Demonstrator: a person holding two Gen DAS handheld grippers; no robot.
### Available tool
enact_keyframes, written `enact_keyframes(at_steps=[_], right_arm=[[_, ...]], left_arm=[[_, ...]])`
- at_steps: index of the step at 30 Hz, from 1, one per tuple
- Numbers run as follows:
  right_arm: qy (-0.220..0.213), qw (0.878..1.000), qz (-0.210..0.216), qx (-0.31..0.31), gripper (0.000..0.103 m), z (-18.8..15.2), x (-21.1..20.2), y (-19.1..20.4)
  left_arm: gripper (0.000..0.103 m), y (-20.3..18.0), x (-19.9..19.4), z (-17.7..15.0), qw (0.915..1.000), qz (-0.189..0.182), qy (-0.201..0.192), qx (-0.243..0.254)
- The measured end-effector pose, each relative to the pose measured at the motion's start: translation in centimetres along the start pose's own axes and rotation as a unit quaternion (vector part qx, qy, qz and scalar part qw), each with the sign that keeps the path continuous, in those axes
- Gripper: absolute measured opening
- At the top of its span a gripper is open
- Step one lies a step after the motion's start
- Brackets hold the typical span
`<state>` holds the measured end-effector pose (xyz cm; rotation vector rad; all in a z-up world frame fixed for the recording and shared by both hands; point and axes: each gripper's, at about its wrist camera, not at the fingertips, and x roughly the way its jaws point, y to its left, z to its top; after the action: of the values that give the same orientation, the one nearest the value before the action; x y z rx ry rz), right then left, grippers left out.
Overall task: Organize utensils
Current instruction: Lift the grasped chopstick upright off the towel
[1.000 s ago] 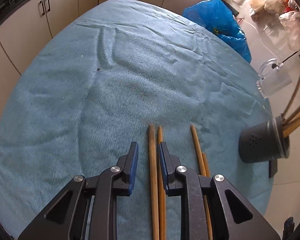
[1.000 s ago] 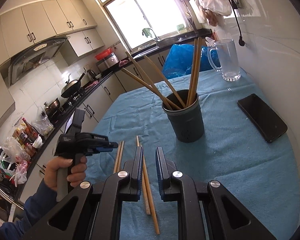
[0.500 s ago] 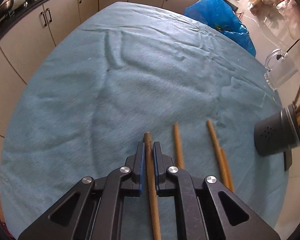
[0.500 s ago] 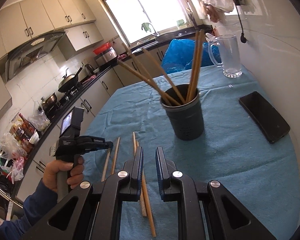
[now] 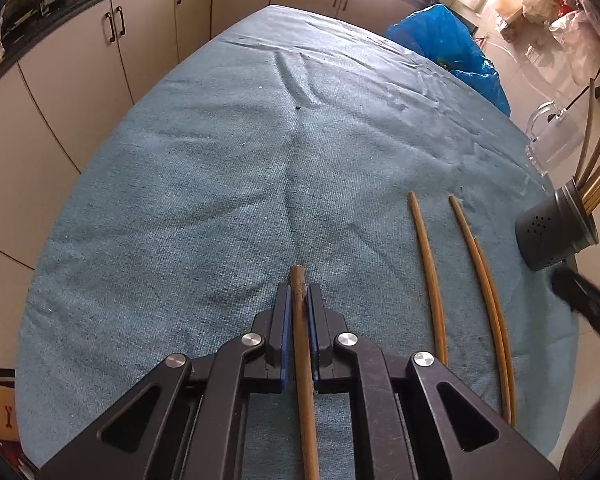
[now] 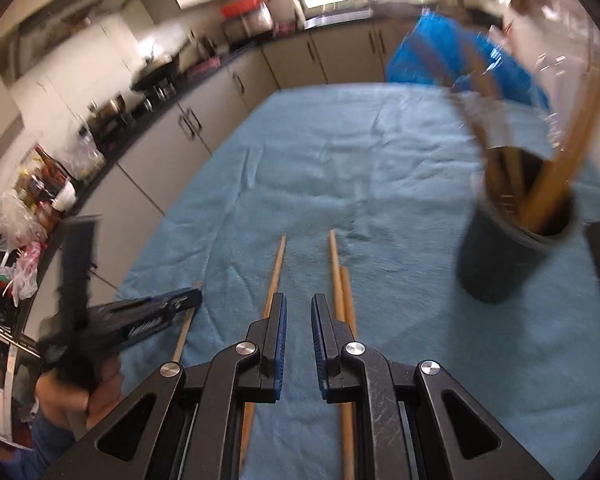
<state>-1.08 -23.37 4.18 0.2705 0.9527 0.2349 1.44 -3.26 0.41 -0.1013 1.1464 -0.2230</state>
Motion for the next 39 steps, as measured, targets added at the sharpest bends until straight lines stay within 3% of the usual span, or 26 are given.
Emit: enact_keyframes(at_steps=[9,17,19,21,24,30,35,39], right_arm=[[0.082,0.995,-0.062,-0.004,0.014,4.0,8.5,-0.8],[0.111,0.989,-0.088,-0.037,0.014,4.6,10.8,-0.4],[0.110,0.989,-0.090,-0.040,0.006,4.6,11.0,-0.2],[0.105,0.990,-0.084,-0.042,0.006,4.6,10.9,-0.1],[0.075,0.995,-0.062,-0.031,0.006,4.5,8.8,0.2],[-0.048,0.997,-0.026,-0.046,0.006,3.8,-0.4,2.8],[-0.173,0.983,-0.006,-0.062,0.006,0.3,-9.0,4.8],[-0.237,0.969,-0.015,-0.072,0.006,-2.9,-12.8,5.8]], left_arm=[[0.009,0.2,0.1,0.2,0.9999,-0.011,0.005,0.004],[0.008,-0.1,0.7,1.5,0.9999,-0.008,0.012,0.006],[0.007,-0.4,1.0,2.0,0.9999,-0.006,0.010,0.009],[0.007,-0.3,1.1,2.4,0.9999,-0.010,0.007,0.004],[0.007,-0.1,0.1,2.4,0.9994,-0.035,-0.004,-0.003],[0.007,-0.7,-6.0,2.1,0.9946,-0.052,-0.089,-0.009],[0.007,-1.8,-11.2,1.1,0.9864,-0.057,-0.154,0.001],[0.007,-2.9,-14.1,0.0,0.9800,-0.054,-0.191,0.011]])
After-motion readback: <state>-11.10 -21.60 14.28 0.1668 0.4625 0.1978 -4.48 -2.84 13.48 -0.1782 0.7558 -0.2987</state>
